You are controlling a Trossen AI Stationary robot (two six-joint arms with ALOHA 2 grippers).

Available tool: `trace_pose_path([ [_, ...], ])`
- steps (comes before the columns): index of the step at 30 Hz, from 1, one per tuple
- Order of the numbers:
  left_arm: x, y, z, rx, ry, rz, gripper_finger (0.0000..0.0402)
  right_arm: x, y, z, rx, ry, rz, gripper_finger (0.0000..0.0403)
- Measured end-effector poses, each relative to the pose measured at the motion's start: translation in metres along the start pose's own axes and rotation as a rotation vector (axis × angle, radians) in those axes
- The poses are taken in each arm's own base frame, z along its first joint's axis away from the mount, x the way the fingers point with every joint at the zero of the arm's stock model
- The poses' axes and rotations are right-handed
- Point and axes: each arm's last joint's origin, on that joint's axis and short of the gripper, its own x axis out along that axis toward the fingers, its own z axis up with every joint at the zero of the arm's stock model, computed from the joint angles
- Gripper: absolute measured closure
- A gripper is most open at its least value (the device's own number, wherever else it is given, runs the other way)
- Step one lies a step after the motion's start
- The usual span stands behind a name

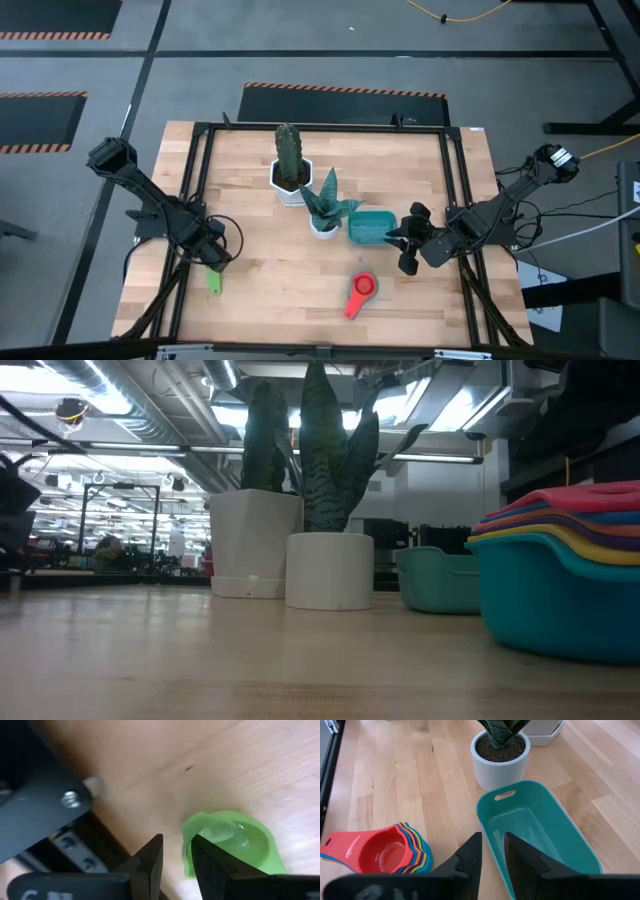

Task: Nest measuring cups in basket
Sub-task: Stack the green measuring cup on top of the red measuring cup

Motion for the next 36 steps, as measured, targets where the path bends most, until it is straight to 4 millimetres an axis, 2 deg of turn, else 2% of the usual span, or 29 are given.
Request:
trace_pose_path([
  [5, 0.011, -0.001, 0.002, 0.013, 0.009, -0.071, 0.0308, 0.000, 0.000, 0.000, 0.000, 0.000, 0.000, 0.0317],
  [16, 0.012, -0.003, 0.002, 0.038, 0.006, -0.092, 0.0313, 0.000, 0.000, 0.000, 0.001, 0.000, 0.000, 0.0317],
  [24, 0.006, -0.013, 0.001, 0.056, -0.064, -0.180, 0.0392, 0.000, 0.000, 0.000, 0.000, 0.000, 0.001, 0.0317],
  [26, 0.003, -0.020, 0.001, 0.087, -0.101, -0.245, 0.0390, 0.000, 0.000, 0.000, 0.000, 0.000, 0.000, 0.0317],
  [29, -0.004, -0.038, -0.001, 0.140, -0.165, -0.452, 0.0392, 0.000, 0.000, 0.000, -0.001, 0.000, 0.000, 0.0317],
  [33, -0.019, -0.064, 0.001, 0.190, -0.335, -0.742, 0.0396, 0.000, 0.000, 0.000, -0.001, 0.000, 0.000, 0.0317],
  [36, -0.034, -0.082, 0.003, 0.245, -0.466, -0.865, 0.0397, 0.000, 0.000, 0.000, -0.001, 0.000, -0.001, 0.0317],
])
